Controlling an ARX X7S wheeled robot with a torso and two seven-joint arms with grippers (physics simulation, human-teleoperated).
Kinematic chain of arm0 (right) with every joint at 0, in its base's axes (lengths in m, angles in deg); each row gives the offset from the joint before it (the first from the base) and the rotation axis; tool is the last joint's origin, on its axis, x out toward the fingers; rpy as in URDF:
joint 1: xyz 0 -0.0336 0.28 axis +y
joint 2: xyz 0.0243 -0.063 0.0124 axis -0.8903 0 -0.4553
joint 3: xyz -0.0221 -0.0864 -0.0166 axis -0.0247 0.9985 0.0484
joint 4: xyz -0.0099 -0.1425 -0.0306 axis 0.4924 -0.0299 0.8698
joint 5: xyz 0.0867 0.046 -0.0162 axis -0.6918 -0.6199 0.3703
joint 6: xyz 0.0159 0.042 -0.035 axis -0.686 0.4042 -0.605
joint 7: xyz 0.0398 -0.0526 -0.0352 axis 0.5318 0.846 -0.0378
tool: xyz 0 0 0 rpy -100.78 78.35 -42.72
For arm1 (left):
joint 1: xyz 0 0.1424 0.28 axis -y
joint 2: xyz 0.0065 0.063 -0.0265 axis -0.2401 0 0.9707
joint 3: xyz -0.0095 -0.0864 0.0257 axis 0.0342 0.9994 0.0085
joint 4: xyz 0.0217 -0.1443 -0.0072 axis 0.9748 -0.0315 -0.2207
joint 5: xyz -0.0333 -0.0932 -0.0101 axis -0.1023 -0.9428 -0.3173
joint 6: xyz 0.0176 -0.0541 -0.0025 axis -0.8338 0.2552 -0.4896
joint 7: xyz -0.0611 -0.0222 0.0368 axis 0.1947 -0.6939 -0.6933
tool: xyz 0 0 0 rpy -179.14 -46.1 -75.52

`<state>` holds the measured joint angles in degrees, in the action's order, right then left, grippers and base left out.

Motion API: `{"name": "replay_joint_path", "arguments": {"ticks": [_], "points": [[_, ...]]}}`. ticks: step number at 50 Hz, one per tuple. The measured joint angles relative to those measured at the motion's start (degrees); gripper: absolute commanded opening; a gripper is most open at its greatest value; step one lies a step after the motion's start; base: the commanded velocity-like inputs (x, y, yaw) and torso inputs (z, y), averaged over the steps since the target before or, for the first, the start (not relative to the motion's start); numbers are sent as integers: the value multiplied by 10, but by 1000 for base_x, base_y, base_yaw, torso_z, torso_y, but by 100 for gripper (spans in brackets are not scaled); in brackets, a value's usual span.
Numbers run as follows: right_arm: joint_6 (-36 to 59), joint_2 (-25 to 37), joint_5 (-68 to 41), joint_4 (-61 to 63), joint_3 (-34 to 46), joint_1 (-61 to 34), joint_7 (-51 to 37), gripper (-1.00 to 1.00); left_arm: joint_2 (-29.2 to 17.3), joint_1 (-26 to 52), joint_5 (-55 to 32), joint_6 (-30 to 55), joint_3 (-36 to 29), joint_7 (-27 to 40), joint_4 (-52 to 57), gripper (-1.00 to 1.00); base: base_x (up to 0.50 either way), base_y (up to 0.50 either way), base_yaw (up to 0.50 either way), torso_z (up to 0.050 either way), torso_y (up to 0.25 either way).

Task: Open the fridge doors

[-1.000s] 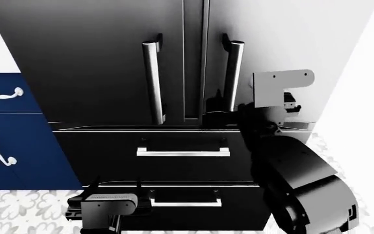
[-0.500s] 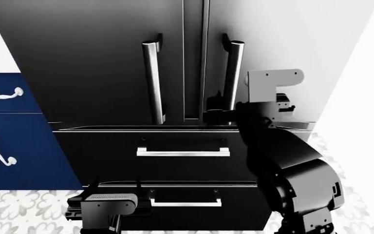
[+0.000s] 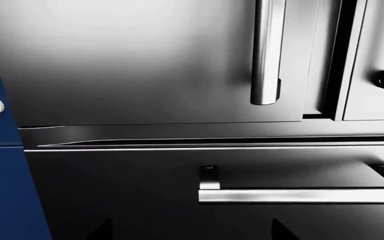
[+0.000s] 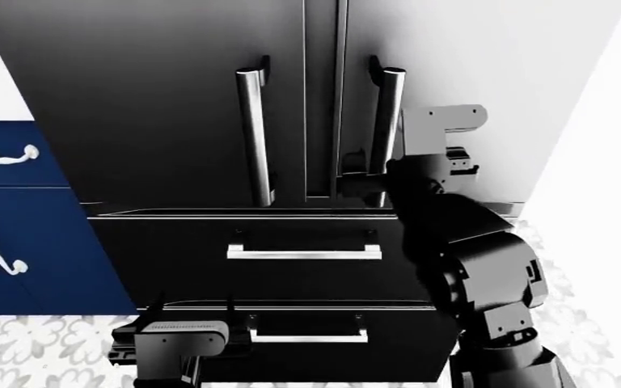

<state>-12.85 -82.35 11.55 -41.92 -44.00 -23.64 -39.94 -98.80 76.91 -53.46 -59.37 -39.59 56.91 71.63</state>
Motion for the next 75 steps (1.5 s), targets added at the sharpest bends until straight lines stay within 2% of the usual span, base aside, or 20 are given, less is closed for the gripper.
{"name": "replay_joint_path", "arguments": {"ticks": [32,33,57,75], "points": [[-88,-3,11,-188,33,-67,9,100,-7,2,-7,-2,-9,8,-2,100,0,0,0,0,0],[-91,-3,11,-194,34,-69,9,-100,-7,3,-7,-2,-9,8,-2,100,0,0,0,0,0],[-110,0,-40,-210,50,-75,5,-100,-12,3,-13,-4,-15,13,-1,100,1,0,0,0,0],[-73,42,-82,-41,27,18,-27,-100,-15,4,-15,-5,-19,18,-1,100,-1,0,0,0,1]]}}
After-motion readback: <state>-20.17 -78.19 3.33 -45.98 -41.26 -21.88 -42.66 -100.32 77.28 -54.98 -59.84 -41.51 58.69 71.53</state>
